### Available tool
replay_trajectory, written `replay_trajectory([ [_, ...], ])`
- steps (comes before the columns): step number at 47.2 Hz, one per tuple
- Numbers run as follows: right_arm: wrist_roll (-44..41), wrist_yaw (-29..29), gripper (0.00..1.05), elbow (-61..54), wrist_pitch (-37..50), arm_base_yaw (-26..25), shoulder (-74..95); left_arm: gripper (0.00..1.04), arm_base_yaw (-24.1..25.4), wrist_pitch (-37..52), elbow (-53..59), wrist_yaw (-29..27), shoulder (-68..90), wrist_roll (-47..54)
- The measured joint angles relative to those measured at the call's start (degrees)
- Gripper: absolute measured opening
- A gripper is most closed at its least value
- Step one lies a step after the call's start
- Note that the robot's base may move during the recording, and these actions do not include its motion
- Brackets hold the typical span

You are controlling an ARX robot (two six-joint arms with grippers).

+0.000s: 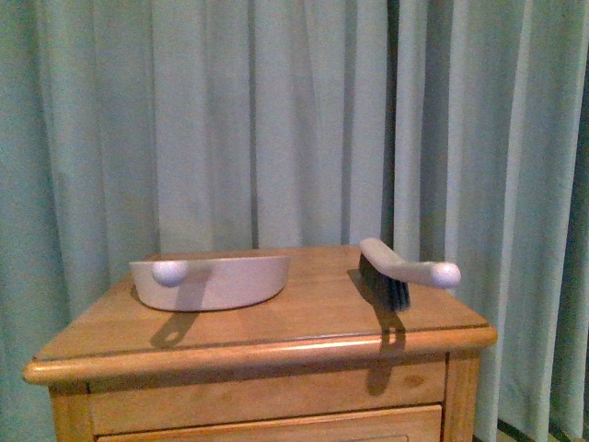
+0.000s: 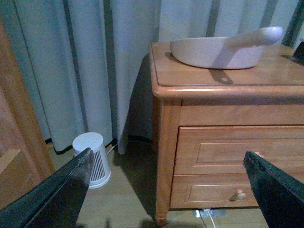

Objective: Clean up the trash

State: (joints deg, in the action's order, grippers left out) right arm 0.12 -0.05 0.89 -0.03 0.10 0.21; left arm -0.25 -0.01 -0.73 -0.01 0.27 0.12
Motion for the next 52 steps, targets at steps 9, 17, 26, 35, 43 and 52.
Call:
replay_trajectory([
  [9, 0.0, 0.0, 0.97, 0.0, 0.0, 0.0, 0.0, 0.97, 0.0, 0.0, 0.0, 0.0, 0.0, 0.0],
  [17, 0.0, 0.0, 0.97, 0.0, 0.0, 0.0, 0.0, 0.97, 0.0, 0.0, 0.0, 0.0, 0.0, 0.0],
  [26, 0.0, 0.0, 0.97, 0.0, 0.0, 0.0, 0.0, 0.97, 0.0, 0.0, 0.0, 0.0, 0.0, -0.1],
  [35, 0.0, 0.0, 0.97, 0.0, 0.0, 0.0, 0.0, 0.97, -1.4, 0.8, -3.2, 5.3, 14.6, -10.3],
  [43, 0.0, 0.0, 0.97, 0.0, 0.0, 0.0, 0.0, 0.97, -7.6, 7.5, -17.5, -0.3, 39.0, -6.1],
  [52, 0.0, 0.0, 0.97, 0.0, 0.0, 0.0, 0.0, 0.97, -13.5, 2.8, -41.8, -4.9, 66.8, 0.5],
])
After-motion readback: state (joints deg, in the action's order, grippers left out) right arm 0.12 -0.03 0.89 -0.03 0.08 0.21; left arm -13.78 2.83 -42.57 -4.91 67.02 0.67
